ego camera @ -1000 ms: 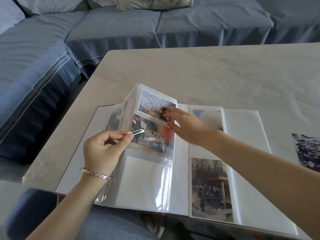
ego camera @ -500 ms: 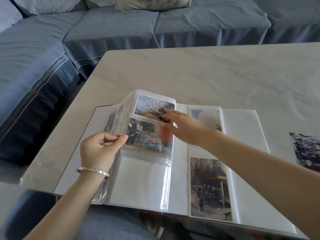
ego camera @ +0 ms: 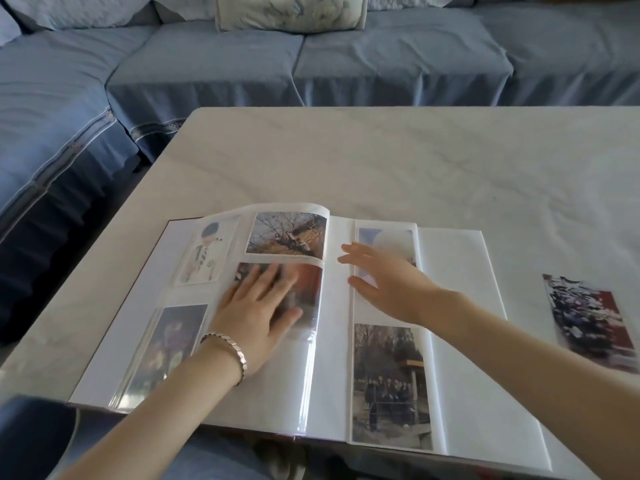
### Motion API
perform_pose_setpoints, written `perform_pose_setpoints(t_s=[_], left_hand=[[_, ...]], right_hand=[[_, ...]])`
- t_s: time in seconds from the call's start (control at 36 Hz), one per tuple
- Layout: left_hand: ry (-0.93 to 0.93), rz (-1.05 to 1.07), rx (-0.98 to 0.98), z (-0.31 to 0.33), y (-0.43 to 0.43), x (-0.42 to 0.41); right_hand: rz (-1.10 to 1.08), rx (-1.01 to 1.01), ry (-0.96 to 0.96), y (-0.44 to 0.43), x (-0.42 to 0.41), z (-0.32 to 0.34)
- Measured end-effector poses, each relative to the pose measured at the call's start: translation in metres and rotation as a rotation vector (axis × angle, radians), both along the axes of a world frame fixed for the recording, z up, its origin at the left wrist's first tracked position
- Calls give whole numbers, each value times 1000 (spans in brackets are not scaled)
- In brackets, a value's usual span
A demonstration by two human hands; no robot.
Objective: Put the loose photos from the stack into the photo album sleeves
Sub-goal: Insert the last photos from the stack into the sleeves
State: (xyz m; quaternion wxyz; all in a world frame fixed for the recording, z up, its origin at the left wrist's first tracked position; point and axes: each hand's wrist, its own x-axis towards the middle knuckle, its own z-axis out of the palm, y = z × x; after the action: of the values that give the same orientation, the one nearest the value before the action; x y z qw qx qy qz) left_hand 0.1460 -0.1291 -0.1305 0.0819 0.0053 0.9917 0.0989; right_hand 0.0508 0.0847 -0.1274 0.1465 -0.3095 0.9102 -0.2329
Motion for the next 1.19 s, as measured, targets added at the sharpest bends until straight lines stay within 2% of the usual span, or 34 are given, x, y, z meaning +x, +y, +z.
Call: perform_pose_setpoints(t_s=[0.08,0.19,0.25,0.33,0.44,0.61,0.72,0.81,0.92,1.06,1.19], left_hand=[[-43,139,-49,5,6,-8],[34,211,-63,14,29,-21],[87,145,-8,16,46,-24],[126,-60,90,15,72,-25],[5,-254,109,5,101,-25],[-106,-266,44,-6,118,-25],[-134,-283,3,-11,116,-24],[-141,-284,6,-12,114,-25],[-129,-290,4,-13,113,-27],[-116,-285,15,-16,114,-30],[-105,-271,25,-16,117,-31]], right_hand=[[-29,-3,-5,26,6,0],[-101,11,20,71,17,2],[-157,66,25,95,23,2],[-272,131,30,133,31,1],[-512,161,53,180,35,-9],[-901,259,33,220,28,-20],[-1074,469,-167,229,19,-21],[-1123,444,-233,234,13,-22],[-1152,212,-266,236,9,-26],[-1196,387,-287,238,9,-26],[-1178,418,-322,243,4,-25]])
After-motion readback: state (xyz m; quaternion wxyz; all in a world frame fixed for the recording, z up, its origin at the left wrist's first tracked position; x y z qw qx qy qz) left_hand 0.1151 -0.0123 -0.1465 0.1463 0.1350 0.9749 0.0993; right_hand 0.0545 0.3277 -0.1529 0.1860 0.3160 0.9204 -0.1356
